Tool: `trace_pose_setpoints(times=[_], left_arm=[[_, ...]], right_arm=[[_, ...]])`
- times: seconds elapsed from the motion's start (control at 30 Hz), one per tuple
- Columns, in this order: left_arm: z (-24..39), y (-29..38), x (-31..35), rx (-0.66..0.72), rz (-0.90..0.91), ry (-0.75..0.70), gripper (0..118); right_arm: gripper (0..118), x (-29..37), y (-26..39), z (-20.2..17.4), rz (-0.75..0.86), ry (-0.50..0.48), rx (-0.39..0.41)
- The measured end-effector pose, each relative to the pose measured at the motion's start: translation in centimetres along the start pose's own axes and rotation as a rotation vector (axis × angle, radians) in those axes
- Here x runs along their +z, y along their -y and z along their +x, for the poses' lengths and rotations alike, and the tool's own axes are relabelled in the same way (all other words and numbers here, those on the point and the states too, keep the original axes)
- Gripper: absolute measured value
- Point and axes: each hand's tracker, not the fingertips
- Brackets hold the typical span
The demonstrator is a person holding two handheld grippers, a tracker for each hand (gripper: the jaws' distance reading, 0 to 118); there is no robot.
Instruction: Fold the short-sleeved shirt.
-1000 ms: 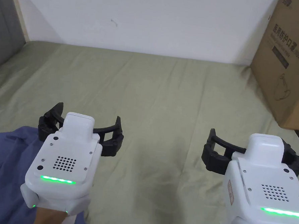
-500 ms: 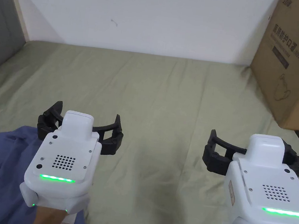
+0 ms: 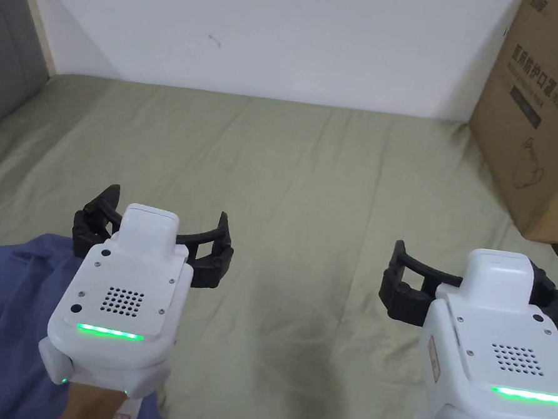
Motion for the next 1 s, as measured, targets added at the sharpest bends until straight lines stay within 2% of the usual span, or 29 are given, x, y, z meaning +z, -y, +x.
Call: trace_pose_setpoints(times=[0.1, 0.13, 0.17, 0.2, 0.23, 0.27, 0.3, 0.37, 0.4, 0.67, 0.83, 1.0], left_arm=[[0.0, 0.0, 0.0, 0.013, -0.002, -0.001, 118], [0.1, -0.1, 0.1, 0.022, 0.0, -0.007, 116], [0.1, -0.3, 0.2, 0.037, 0.002, -0.014, 104], [0.0, -0.4, 0.3, 0.058, 0.008, -0.014, 80], [-0.1, -0.5, 0.4, 0.077, 0.018, -0.008, 50], [-0.1, -0.6, 0.4, 0.086, 0.014, -0.014, 7], [0.0, -0.8, 0.1, 0.09, 0.001, -0.024, 0], [-0.4, -1.0, 0.0, 0.128, -0.012, -0.001, 0], [-0.6, -1.1, 0.0, 0.168, -0.019, 0.032, 0], [-1.4, -0.7, 0.1, 0.129, -0.046, -0.018, 0], [-4.3, 0.0, 1.3, 0.122, -0.069, -0.091, 0], [-8.8, 0.9, 3.3, 0.116, -0.09, -0.22, 0]], right_arm=[[114, 0.0, 0.0, 0.0, -0.001, 0.001, 0.002], [109, 0.1, 0.0, 0.0, 0.0, 0.0, 0.003], [94, 0.2, -0.1, 0.0, 0.0, 0.001, 0.004], [70, 0.2, -0.2, -0.1, -0.002, 0.003, 0.007], [45, 0.3, -0.2, -0.1, -0.001, 0.008, 0.009], [18, 0.3, -0.2, -0.2, 0.002, 0.023, 0.013], [8, 0.2, -0.3, -0.1, 0.001, 0.028, 0.014], [0, 0.2, -0.3, 0.0, -0.003, 0.038, 0.01], [0, 0.2, -0.3, 0.1, -0.005, 0.032, 0.0], [0, -0.3, -0.3, -0.2, -0.024, -0.014, -0.025], [0, -1.1, -0.5, -2.8, -0.024, -0.103, -0.021], [0, -1.7, -1.0, -7.4, -0.021, -0.229, -0.013]])
